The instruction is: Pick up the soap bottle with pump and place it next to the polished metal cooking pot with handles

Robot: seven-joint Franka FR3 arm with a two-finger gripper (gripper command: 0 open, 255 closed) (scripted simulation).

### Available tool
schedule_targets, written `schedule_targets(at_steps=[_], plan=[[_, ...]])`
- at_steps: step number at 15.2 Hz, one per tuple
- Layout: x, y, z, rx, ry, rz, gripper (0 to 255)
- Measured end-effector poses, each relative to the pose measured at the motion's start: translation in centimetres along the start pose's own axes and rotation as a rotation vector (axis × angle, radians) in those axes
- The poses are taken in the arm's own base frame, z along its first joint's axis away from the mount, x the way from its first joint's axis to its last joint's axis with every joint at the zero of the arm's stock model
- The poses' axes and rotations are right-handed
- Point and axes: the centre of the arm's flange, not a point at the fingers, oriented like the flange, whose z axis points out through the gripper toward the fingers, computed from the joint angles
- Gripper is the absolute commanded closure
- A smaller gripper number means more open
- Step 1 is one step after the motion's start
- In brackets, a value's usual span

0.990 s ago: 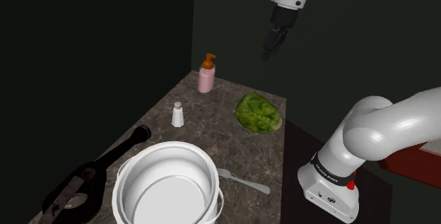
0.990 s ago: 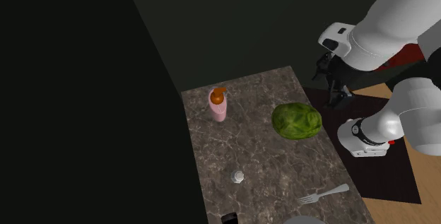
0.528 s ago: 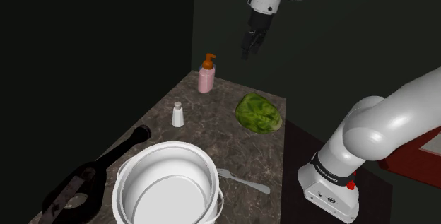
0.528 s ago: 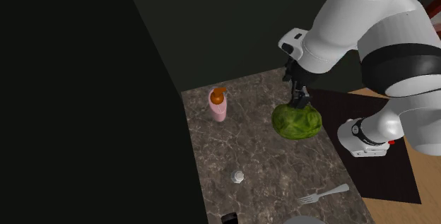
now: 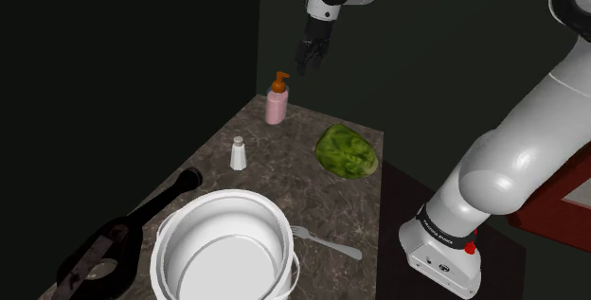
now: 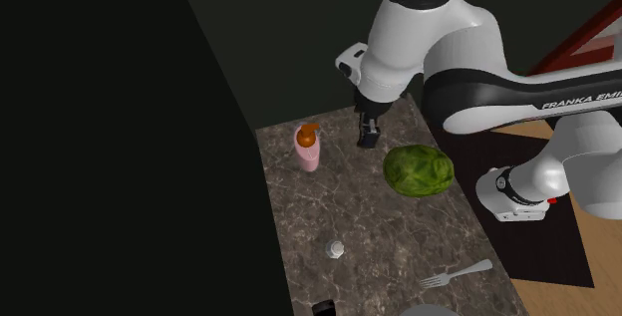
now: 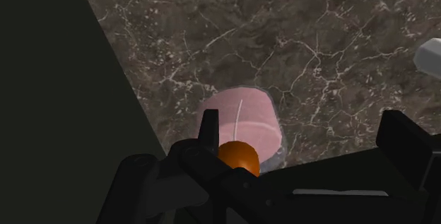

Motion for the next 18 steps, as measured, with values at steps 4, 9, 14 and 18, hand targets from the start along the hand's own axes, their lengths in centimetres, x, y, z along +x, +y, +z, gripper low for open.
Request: schedule_targets(at_steps=[4, 9, 14, 18], plan=[[4.6, 1.4, 2.1, -0.006, 0.008, 0.008, 0], [10.3, 2.7, 4.0, -0.013, 0.02, 0.017, 0], [11.9, 3.1, 6.3, -0.014, 0.022, 0.019, 0], [12.0, 3.1, 8.3, -0.015, 0.023, 0.019, 0]])
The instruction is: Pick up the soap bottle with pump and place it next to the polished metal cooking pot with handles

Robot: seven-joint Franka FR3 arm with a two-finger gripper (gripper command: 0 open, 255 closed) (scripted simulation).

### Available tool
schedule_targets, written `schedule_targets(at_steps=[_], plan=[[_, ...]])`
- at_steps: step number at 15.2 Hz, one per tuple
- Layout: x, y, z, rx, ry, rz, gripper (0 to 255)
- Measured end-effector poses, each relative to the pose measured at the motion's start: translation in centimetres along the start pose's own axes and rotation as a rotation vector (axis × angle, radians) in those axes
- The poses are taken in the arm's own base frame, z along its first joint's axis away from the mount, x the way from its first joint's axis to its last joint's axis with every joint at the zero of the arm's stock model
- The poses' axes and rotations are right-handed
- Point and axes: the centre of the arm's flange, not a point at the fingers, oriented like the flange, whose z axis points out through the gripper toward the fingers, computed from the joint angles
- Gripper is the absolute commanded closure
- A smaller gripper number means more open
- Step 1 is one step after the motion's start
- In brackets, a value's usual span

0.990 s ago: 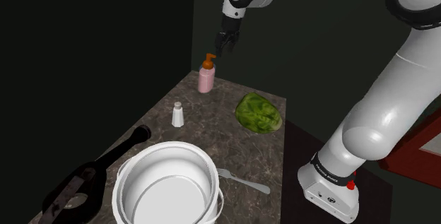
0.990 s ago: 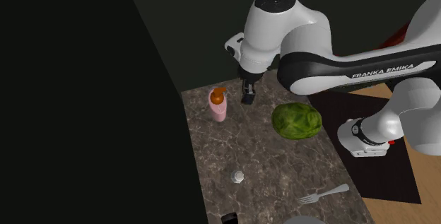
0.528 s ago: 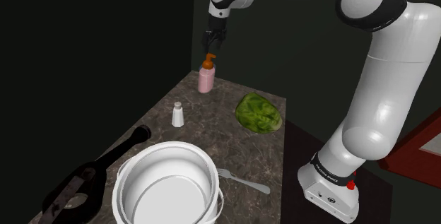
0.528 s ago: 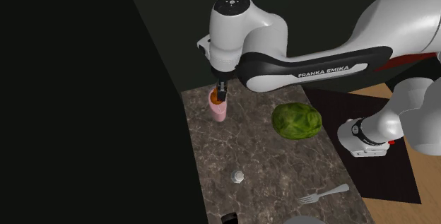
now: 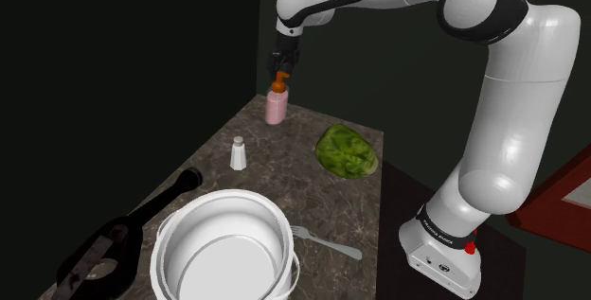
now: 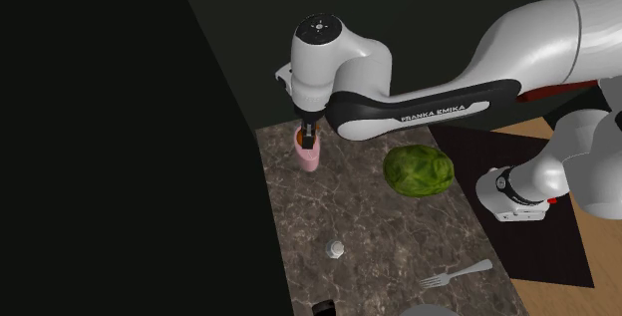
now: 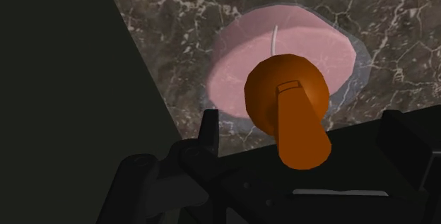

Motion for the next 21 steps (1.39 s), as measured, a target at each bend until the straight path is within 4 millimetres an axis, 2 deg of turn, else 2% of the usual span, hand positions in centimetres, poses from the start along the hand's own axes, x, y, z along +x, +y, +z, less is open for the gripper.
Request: schedule_targets(at_steps=[6, 7, 17, 21], plan=[[0.0, 0.0, 0.5, 0.0, 0.0, 0.0, 0], [0.0, 0.0, 0.5, 0.0, 0.0, 0.0, 255], [0.0, 0.0, 0.4, 0.0, 0.001, 0.0, 255], [0.1, 0.0, -1.0, 0.0, 0.0, 0.0, 255]])
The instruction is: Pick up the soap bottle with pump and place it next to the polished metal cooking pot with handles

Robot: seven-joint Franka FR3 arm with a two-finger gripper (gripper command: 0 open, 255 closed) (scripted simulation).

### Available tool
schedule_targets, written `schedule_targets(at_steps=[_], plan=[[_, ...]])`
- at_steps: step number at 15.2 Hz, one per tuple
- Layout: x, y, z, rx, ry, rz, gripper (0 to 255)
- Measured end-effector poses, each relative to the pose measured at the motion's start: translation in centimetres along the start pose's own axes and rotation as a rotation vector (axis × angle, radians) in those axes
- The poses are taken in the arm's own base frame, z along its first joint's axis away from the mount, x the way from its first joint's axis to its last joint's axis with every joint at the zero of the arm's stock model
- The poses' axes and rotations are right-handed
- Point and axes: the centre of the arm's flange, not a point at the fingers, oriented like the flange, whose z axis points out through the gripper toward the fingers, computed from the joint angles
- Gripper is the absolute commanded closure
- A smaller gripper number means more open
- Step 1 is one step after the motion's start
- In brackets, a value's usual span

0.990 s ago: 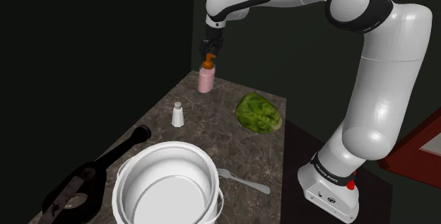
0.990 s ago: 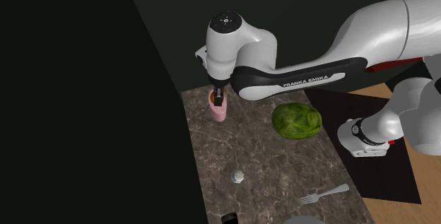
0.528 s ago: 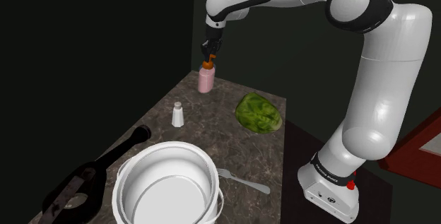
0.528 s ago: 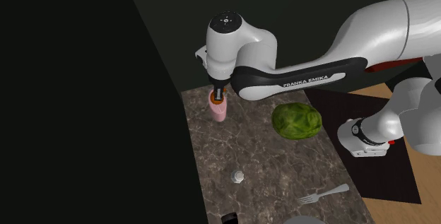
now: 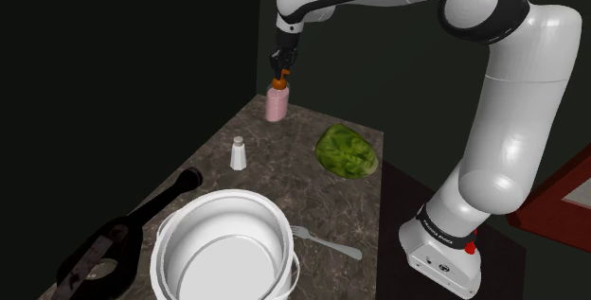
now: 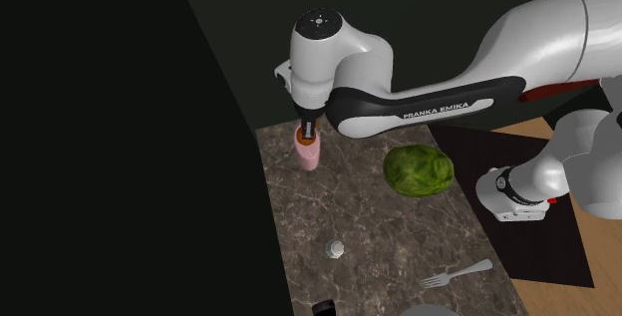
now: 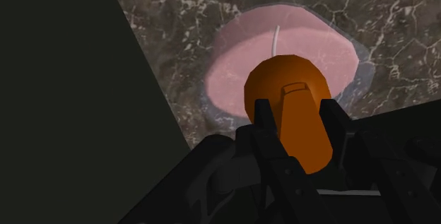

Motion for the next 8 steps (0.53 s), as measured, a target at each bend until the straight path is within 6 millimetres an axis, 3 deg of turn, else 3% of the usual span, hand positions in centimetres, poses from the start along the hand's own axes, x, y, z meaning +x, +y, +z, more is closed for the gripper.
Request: schedule_targets(at_steps=[8], plan=[[0.4, -0.1, -4.4, 0.0, 0.0, 0.0, 255]])
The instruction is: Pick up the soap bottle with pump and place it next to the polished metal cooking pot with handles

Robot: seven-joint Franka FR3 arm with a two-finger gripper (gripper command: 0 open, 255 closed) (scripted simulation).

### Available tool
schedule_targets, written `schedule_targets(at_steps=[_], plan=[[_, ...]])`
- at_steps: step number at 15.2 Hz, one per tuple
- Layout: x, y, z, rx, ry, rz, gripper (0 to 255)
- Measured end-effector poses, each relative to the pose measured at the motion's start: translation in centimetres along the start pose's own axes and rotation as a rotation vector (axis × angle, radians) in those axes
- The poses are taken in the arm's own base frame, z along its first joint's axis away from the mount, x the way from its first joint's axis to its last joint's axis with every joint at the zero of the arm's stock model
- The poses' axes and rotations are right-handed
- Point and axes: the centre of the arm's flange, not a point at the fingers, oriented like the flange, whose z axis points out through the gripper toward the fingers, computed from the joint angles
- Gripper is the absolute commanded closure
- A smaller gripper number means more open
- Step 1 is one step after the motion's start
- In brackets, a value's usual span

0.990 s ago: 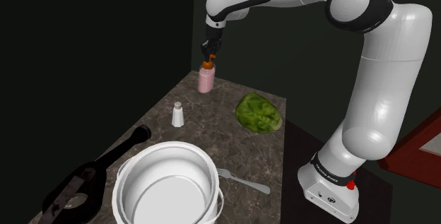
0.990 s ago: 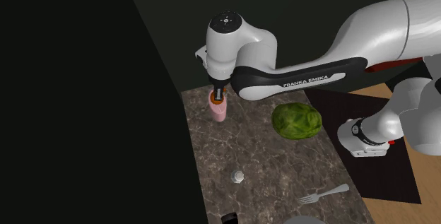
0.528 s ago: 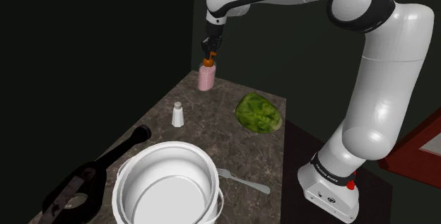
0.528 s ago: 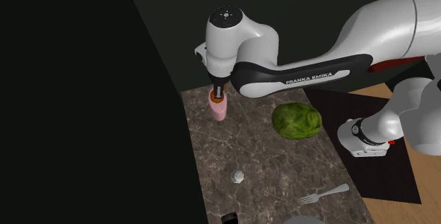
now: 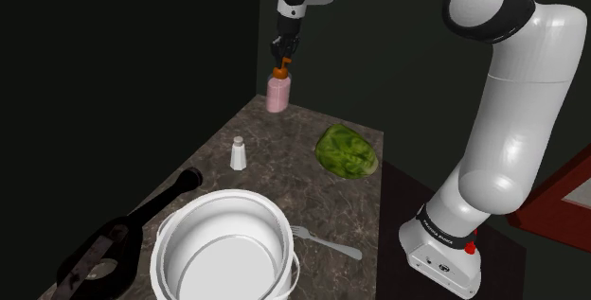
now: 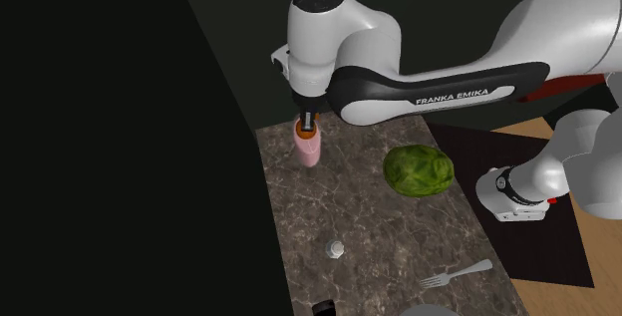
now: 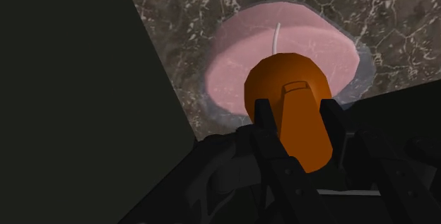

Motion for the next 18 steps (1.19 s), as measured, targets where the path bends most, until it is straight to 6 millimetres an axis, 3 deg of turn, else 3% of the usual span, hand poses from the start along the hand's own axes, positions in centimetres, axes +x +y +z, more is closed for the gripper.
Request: schedule_targets(at_steps=[18], plan=[[0.5, -0.1, -9.4, 0.0, 0.0, 0.0, 255]])
